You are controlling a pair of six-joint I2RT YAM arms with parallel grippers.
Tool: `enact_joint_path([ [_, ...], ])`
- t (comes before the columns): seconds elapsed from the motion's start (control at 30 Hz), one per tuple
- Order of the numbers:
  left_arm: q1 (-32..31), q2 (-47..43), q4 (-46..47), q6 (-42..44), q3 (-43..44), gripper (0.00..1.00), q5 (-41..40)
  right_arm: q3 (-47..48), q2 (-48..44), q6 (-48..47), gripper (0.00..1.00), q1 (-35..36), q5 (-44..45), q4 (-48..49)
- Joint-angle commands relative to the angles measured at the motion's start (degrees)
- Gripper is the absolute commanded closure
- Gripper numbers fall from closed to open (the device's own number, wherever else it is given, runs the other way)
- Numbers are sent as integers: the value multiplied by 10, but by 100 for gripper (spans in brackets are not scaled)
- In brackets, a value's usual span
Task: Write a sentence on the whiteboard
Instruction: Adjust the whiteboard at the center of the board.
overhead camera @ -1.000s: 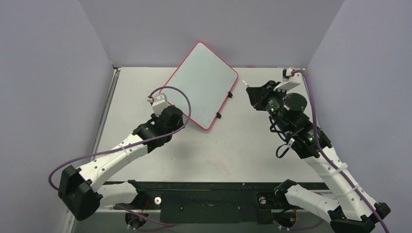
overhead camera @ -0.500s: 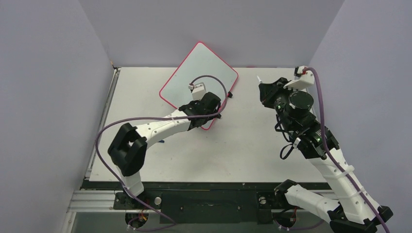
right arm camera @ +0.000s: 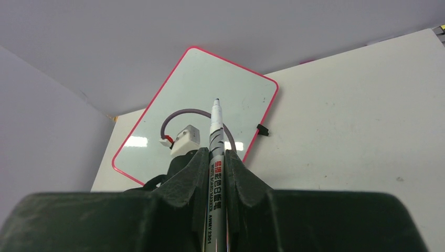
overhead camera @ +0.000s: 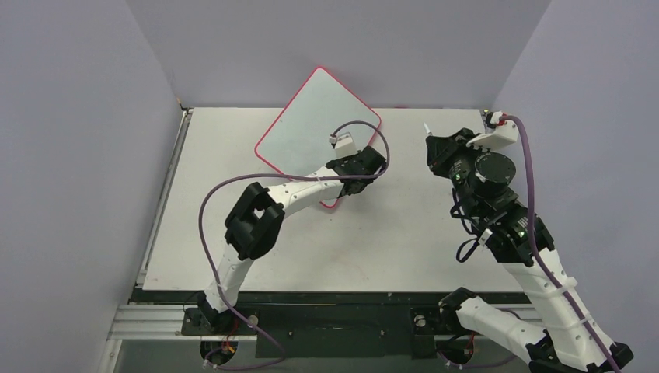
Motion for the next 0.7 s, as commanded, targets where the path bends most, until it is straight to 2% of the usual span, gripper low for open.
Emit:
enact_joint_path([
  [0.0,-14,41,-66,-31,70,58,-62,13,-14,-12,100,-5,11,-2],
  [0.4,-21,141,-162,-64,194,62,-129,2,-34,-27,100,-15,1,-9],
  [0.67,-17,169,-181,-77,209,63,-148,-9,-45,-37,100,-27,-10,-14],
])
